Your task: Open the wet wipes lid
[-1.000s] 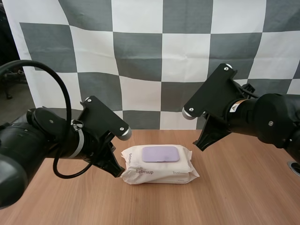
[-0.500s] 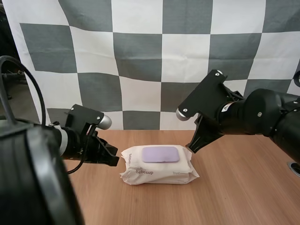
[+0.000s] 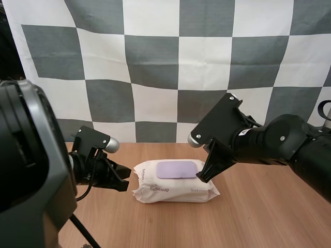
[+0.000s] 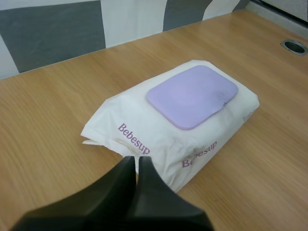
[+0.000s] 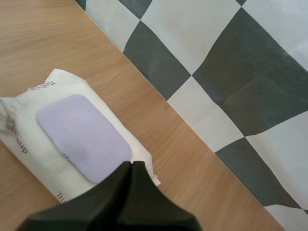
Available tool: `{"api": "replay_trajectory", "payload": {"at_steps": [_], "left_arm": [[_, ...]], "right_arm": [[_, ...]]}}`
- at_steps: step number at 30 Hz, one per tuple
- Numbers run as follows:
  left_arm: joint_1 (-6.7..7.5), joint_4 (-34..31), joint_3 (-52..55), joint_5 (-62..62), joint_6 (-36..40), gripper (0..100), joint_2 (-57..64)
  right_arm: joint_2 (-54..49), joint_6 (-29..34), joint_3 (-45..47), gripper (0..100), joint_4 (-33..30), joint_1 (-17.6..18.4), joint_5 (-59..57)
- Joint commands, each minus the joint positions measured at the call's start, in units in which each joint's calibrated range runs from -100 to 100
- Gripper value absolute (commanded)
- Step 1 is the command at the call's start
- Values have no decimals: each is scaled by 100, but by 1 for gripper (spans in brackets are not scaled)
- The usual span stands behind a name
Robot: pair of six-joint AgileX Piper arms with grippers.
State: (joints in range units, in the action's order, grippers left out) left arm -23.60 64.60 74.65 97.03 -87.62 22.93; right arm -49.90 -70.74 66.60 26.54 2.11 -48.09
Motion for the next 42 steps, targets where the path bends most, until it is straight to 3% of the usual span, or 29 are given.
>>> {"api": "replay_trajectory", "payload": {"at_steps": [1, 4, 6, 11, 18, 20, 25, 34, 39, 42], "left_arm": [[81, 89, 89, -229, -66, 31, -3], [200, 116, 187, -941, -77, 52, -3], [235, 116, 248, -1374, -86, 58, -3], [277, 102, 254, -1194, -86, 58, -8], [277, 91, 265, -626, -270, 58, -8], [277, 101, 326, -691, -393, 62, -8], [277, 440, 588, -1080, -576, 84, -8], [285, 544, 604, -1144, -576, 84, -34], [649, 556, 626, -1625, -576, 84, -490], [820, 653, 613, -2327, -576, 84, -689]], "right_arm": [[3, -1, 8, 0, 16, 4, -12], [3, -1, 8, 0, 16, 4, -12], [3, -13, 8, 0, 16, 4, -11], [3, -13, 8, 0, 16, 4, -11], [3, -13, 8, 19, 16, 4, 121], [3, -13, 8, 20, 16, 4, 121], [3, -13, 8, 21, 16, 4, 121], [3, -13, 8, 20, 104, 4, 103], [3, -105, 8, 20, 103, 4, 86], [3, -290, 8, 28, 212, 4, 26]]}}
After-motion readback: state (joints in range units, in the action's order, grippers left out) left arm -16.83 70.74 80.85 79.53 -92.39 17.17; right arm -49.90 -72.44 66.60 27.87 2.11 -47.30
